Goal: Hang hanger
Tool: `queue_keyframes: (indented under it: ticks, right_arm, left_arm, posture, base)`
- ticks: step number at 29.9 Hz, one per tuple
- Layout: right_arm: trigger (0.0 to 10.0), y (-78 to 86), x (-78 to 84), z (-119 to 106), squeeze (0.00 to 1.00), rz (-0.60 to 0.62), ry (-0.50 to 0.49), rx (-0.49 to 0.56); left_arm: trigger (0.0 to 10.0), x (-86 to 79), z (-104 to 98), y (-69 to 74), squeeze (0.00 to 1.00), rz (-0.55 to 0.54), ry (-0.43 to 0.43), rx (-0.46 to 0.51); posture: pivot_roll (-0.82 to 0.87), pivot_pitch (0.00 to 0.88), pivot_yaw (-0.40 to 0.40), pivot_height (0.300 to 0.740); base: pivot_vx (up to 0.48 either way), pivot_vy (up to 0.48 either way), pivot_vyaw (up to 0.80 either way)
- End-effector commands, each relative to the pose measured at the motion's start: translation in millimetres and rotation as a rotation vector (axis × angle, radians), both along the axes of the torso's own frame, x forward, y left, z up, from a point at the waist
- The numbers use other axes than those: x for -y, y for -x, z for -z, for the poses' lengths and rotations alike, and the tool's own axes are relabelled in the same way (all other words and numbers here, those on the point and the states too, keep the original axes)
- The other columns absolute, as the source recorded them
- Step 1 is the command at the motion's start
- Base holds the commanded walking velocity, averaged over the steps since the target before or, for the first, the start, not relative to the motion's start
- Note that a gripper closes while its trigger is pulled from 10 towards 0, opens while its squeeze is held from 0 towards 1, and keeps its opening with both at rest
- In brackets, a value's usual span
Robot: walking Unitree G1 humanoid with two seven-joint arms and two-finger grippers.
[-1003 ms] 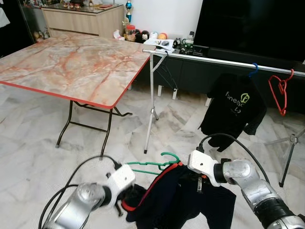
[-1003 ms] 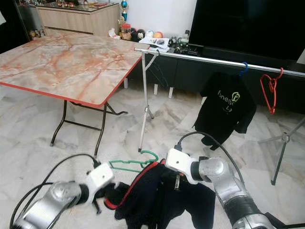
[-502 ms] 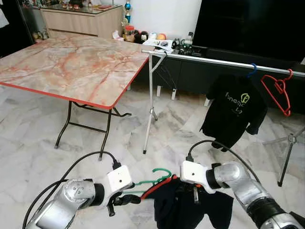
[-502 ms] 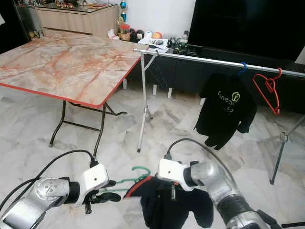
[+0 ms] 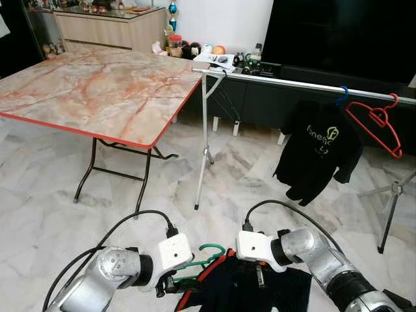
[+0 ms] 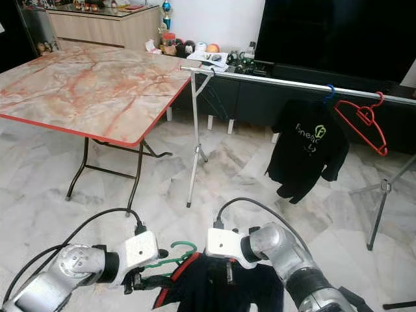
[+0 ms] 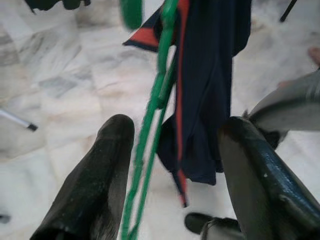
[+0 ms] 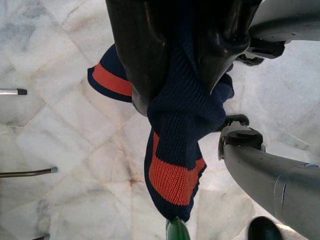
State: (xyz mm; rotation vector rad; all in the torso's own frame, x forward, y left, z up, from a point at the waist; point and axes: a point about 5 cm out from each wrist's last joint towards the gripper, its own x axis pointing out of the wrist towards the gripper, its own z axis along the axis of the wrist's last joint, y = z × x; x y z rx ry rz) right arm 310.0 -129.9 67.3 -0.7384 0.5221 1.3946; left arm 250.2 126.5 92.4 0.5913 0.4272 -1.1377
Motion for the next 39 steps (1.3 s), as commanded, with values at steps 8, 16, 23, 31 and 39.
queue_keyframes:
  ticks: [8, 16, 23, 31, 39]
  right_arm:
    - [10.0, -3.9, -2.5, -13.3, 0.00, -0.047, -0.018, 0.044]
    - [10.0, -4.0, -5.4, -16.6, 0.00, -0.056, -0.037, 0.049]
    - [10.0, -4.9, -8.7, -20.9, 0.00, -0.067, -0.056, 0.061]
    - [10.0, -5.4, -17.2, -24.6, 0.00, -0.072, -0.087, 0.069]
    - [10.0, -5.7, -17.2, -24.8, 0.00, -0.068, -0.088, 0.069]
  left_arm:
    - [10.0, -9.4, 2.2, -14.8, 0.00, -0.053, -0.113, 0.103]
    - [10.0, -13.3, 10.6, -20.0, 0.00, -0.069, -0.182, 0.135]
    - [10.0, -1.9, 17.6, -16.2, 0.00, -0.042, -0.156, 0.112]
    - [10.0, 11.3, 19.9, -14.9, 0.00, -0.019, -0.121, 0.100]
    - [10.0, 12.8, 17.9, -15.7, 0.00, -0.018, -0.112, 0.112]
  posture:
    - [0.14, 0.000, -0.072, 0.740]
    - [0.14, 0.000, -0.065, 0.740]
    - [0.14, 0.000, -0.067, 0.740]
    - [0.14, 0.000, -0.073, 0.740]
    - [0.14, 0.000, -0.080, 0.740]
  base:
    - [0.000, 0.000, 0.00]
    - [0.000, 0.000, 0.00]
    - [0.000, 0.000, 0.00]
    - [0.000, 0.000, 0.00]
    - [0.000, 0.000, 0.00]
